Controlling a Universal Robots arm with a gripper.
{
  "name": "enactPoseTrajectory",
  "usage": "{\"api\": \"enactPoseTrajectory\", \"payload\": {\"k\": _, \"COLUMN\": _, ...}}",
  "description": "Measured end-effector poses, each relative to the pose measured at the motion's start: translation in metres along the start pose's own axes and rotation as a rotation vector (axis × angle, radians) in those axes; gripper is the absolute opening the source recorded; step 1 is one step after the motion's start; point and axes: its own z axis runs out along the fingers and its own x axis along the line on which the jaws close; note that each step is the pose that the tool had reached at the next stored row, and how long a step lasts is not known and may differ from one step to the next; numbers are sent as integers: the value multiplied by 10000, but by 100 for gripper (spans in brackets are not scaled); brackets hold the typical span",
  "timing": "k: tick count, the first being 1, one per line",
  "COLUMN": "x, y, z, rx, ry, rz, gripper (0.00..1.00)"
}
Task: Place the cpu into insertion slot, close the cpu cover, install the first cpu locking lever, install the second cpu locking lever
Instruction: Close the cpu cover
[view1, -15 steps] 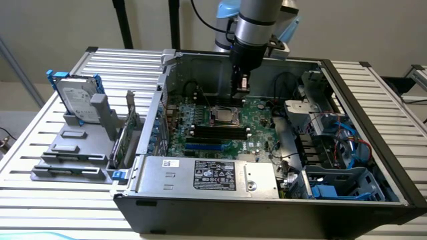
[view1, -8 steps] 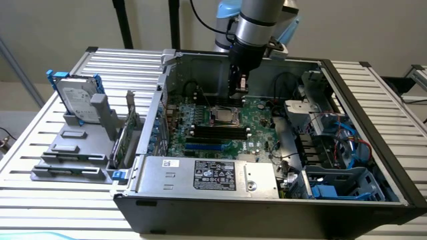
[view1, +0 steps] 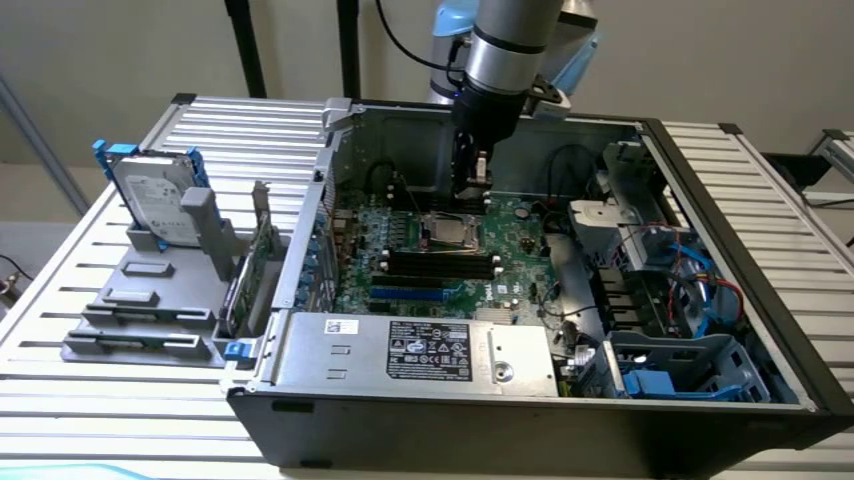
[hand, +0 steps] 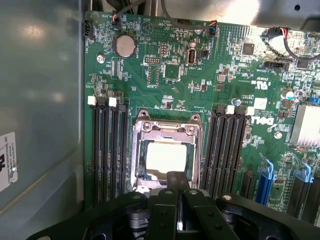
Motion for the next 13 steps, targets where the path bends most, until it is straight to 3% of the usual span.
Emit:
{"api": "enactPoseTrajectory", "payload": {"k": 2, "x": 1, "y": -3, "z": 3, "rx": 33, "ry": 4, "rz": -2, "gripper": 11}}
{"api": "enactPoseTrajectory", "payload": {"k": 3, "x": 1, "y": -6, "z": 4, "rx": 154, "ry": 14, "rz": -5, "gripper": 11}}
{"api": "enactPoseTrajectory", "payload": {"k": 7, "x": 1, "y": -15, "z": 5, "rx": 879, "ry": 47, "rz": -21, "gripper": 11}}
{"api": "enactPoseTrajectory", "payload": {"k": 8, "x": 1, "y": -16, "z": 6, "rx": 1031, "ry": 54, "rz": -25, "gripper": 11}}
{"api": "enactPoseTrajectory", "payload": {"k": 10, "x": 1, "y": -15, "z": 17, "rx": 1196, "ry": 64, "rz": -29, "gripper": 11}}
{"api": "enactPoseTrajectory", "payload": {"k": 11, "x": 1, "y": -14, "z": 27, "rx": 1240, "ry": 65, "rz": -30, "gripper": 11}}
{"api": "enactPoseTrajectory", "payload": {"k": 13, "x": 0, "y": -16, "z": 59, "rx": 1264, "ry": 68, "rz": -19, "gripper": 11}}
